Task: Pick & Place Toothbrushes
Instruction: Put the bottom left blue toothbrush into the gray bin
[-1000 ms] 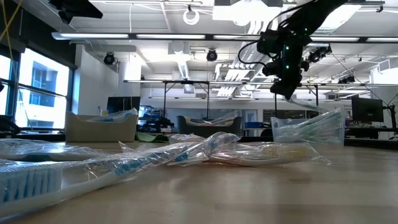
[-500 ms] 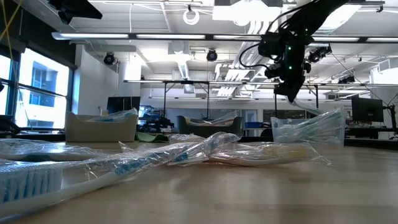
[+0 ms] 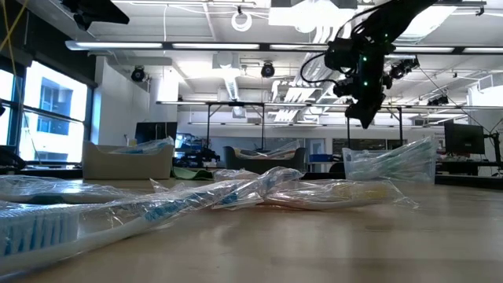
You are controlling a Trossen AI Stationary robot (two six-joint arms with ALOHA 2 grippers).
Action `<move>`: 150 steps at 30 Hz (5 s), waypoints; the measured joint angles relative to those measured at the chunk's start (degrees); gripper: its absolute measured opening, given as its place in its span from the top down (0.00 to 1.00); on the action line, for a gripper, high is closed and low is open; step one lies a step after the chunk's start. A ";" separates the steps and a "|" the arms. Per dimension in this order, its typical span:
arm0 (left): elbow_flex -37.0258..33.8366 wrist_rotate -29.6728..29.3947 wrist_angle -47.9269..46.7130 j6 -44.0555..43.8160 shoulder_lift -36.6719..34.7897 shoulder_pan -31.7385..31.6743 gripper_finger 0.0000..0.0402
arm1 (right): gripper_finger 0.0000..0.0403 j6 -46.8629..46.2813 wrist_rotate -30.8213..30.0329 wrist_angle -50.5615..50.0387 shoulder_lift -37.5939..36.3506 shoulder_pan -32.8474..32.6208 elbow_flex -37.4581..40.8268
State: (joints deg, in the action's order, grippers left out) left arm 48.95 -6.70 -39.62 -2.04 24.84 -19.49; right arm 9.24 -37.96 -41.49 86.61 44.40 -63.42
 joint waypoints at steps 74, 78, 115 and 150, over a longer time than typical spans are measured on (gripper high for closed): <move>0.00 -10.17 9.94 -13.80 10.72 0.00 1.00 | 0.99 -19.35 63.75 56.01 0.11 2.28 -0.15; -0.04 -9.77 9.11 -16.98 16.80 0.09 1.00 | 0.99 -19.77 69.52 53.63 0.11 4.60 -0.15; 20.81 -2.41 -30.05 -29.17 59.82 32.17 1.00 | 0.99 -9.27 70.61 48.35 0.07 6.36 -0.22; 20.79 2.16 -12.54 -28.43 66.86 38.64 1.00 | 0.99 -4.44 65.09 45.13 0.07 6.34 -0.24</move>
State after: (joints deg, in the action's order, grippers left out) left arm 69.73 -4.54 -52.15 -30.48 91.70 19.16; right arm 4.80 27.14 3.64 86.67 50.74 -63.66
